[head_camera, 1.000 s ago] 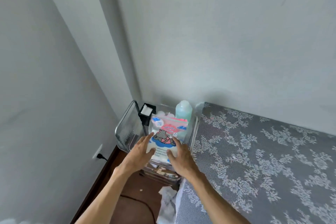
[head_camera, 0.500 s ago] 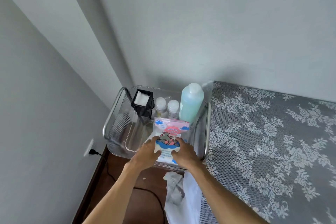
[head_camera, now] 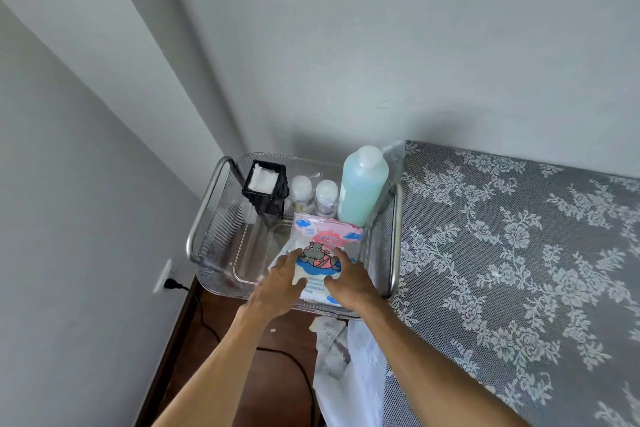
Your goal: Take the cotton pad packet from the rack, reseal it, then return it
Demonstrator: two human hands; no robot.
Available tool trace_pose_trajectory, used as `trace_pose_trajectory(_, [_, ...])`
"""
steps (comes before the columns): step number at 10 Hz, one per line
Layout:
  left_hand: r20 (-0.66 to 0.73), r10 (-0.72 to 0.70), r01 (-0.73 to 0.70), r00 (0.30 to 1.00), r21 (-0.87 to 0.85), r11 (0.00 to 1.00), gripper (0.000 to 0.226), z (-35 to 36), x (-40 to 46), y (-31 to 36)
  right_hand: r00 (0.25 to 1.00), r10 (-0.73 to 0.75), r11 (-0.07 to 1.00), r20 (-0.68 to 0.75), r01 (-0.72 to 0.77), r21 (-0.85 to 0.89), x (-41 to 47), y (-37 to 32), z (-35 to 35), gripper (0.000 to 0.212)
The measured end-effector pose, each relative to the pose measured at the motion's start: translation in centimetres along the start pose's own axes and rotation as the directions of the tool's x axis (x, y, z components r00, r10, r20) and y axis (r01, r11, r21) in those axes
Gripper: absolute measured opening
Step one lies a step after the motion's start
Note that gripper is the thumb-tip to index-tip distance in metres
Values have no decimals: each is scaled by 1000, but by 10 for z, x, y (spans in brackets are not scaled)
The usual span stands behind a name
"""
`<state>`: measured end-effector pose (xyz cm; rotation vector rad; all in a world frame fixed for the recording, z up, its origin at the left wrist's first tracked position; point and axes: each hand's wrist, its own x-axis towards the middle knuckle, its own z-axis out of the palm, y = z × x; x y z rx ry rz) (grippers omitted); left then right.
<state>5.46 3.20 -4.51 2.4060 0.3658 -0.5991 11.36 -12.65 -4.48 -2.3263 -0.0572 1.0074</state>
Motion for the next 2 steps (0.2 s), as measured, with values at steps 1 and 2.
trace_pose_trajectory(1, [-46,25,-24,999,28,999,63,-9,-9,5,999,34,998,-37,-36,-60,-7,-8,-4,72])
trace_pose_trajectory(2, [-129,69,-61,989,64,996,58,-19,-18,9,985,-108,988,-138,91,-126,-22,-14,-4,70])
